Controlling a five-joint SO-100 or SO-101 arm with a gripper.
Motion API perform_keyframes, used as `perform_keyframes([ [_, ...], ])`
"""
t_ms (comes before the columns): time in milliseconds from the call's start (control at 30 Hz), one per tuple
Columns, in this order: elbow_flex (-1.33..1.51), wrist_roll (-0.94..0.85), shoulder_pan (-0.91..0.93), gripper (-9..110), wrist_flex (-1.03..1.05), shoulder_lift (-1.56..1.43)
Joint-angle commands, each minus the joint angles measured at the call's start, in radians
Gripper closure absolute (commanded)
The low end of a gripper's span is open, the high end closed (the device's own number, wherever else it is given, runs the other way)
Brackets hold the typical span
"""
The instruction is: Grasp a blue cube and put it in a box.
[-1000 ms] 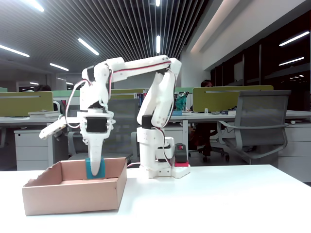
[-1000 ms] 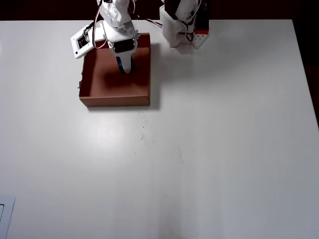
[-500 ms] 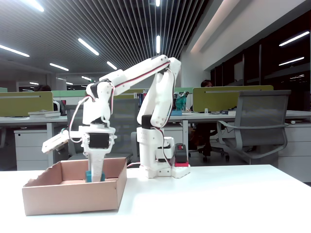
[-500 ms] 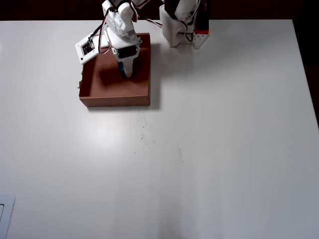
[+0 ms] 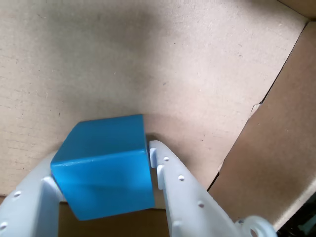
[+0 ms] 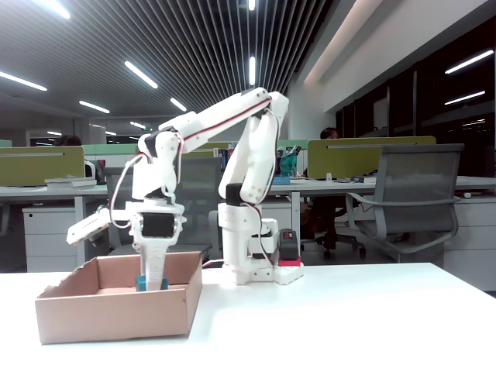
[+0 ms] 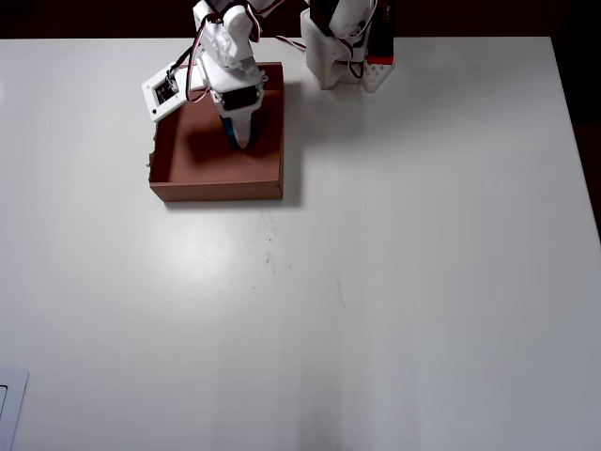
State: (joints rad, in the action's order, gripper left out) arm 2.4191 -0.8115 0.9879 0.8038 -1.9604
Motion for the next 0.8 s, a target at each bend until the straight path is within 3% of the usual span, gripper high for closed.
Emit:
perform_keyframes([
  [0,-0.003,-0.006,-0.003,75,-0.008,-0.005],
  [267,0.000,-0.006,-0.005,64,-0.009,-0.009],
  [767,-0.028,-0.005,-0.012,64,0.069,-0.117],
])
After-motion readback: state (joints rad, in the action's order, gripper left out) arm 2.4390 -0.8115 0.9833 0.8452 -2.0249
